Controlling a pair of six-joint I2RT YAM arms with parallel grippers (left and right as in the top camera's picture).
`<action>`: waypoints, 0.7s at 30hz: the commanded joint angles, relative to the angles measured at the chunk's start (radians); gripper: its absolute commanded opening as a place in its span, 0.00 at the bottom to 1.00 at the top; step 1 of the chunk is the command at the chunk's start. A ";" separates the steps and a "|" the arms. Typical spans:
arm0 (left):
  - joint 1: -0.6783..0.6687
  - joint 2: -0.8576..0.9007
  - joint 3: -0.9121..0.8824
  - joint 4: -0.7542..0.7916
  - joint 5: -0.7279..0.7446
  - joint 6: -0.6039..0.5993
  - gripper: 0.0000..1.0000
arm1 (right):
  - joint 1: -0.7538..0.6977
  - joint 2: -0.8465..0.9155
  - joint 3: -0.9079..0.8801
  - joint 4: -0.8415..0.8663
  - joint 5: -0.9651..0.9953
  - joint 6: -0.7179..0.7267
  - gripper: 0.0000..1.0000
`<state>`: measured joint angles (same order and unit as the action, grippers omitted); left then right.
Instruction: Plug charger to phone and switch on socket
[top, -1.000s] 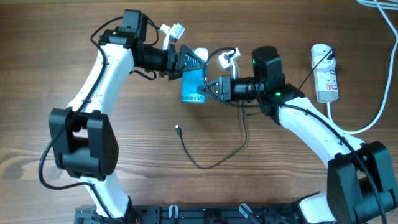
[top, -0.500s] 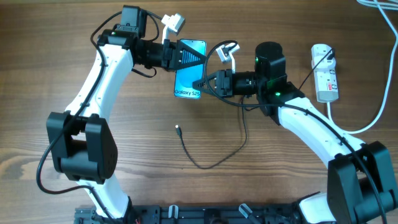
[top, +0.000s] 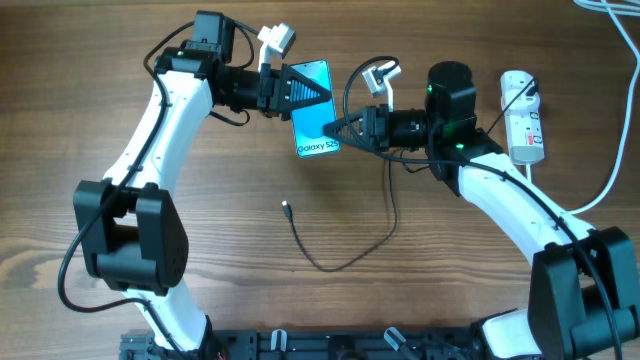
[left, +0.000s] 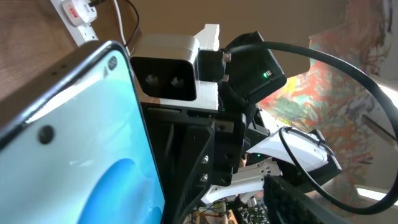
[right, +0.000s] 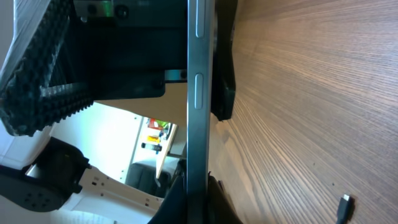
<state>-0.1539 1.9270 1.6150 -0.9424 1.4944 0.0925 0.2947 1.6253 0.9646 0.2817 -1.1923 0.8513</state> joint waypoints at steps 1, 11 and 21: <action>0.017 -0.038 0.016 -0.004 0.010 0.009 0.78 | -0.031 0.005 0.008 -0.001 0.048 0.012 0.04; 0.017 -0.038 0.016 -0.004 0.008 0.009 0.93 | -0.034 0.005 0.008 0.012 0.093 0.016 0.04; 0.016 -0.038 0.016 -0.004 0.002 0.009 1.00 | -0.034 0.005 0.008 0.002 0.193 0.042 0.04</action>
<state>-0.1467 1.9259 1.6150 -0.9424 1.4784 0.0925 0.2783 1.6253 0.9646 0.2886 -1.1118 0.8742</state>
